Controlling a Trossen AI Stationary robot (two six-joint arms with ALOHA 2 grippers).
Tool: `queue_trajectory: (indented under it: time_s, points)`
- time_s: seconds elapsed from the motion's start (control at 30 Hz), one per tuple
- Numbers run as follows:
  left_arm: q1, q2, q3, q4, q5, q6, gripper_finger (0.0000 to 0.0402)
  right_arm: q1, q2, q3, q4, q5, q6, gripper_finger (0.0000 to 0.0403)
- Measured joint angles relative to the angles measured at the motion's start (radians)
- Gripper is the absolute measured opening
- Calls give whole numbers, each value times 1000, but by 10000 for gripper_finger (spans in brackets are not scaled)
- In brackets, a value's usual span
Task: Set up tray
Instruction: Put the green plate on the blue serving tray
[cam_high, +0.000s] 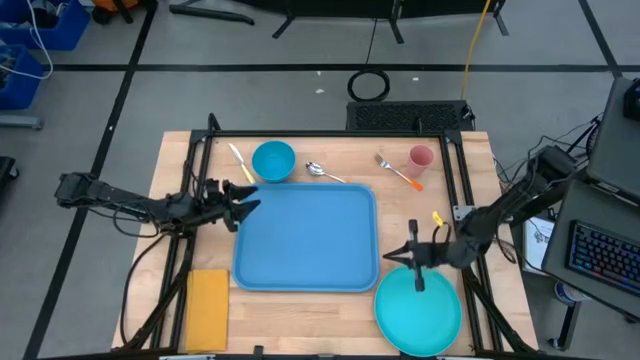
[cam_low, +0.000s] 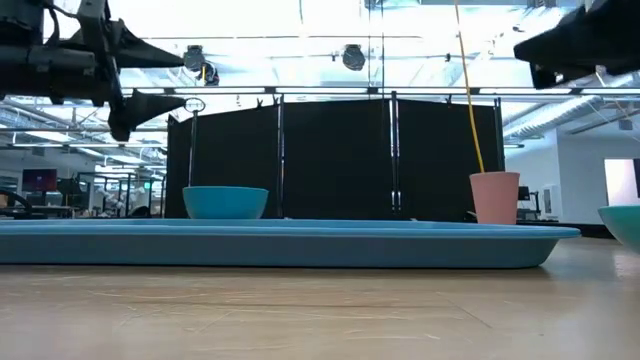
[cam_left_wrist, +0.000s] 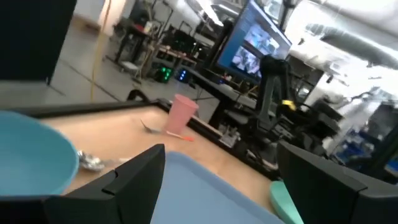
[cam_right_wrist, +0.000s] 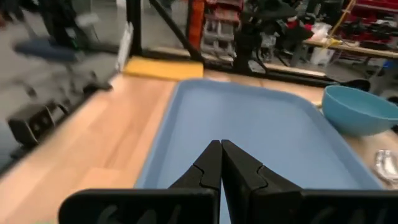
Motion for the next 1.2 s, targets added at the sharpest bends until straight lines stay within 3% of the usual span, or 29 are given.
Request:
queue_trajectory:
  time_s: [0.2,0.4,0.5,0.63,0.97,1.2]
  points:
    - [-1,0,0,-49,10,-45,310,34,94,240,-471,50,193,0]
    - [-1,0,0,-32,86,22,310,34,176,454,-794,-76,380,0]
    - [-1,0,0,-28,136,35,295,35,222,540,-843,-192,428,0]
    - [-2,0,0,-28,173,34,239,55,288,613,-883,-300,494,0]
    - [-3,0,0,-16,324,67,14,95,383,658,-960,-439,807,0]
    - [-20,0,0,-68,361,34,36,88,443,658,-942,-597,1035,0]
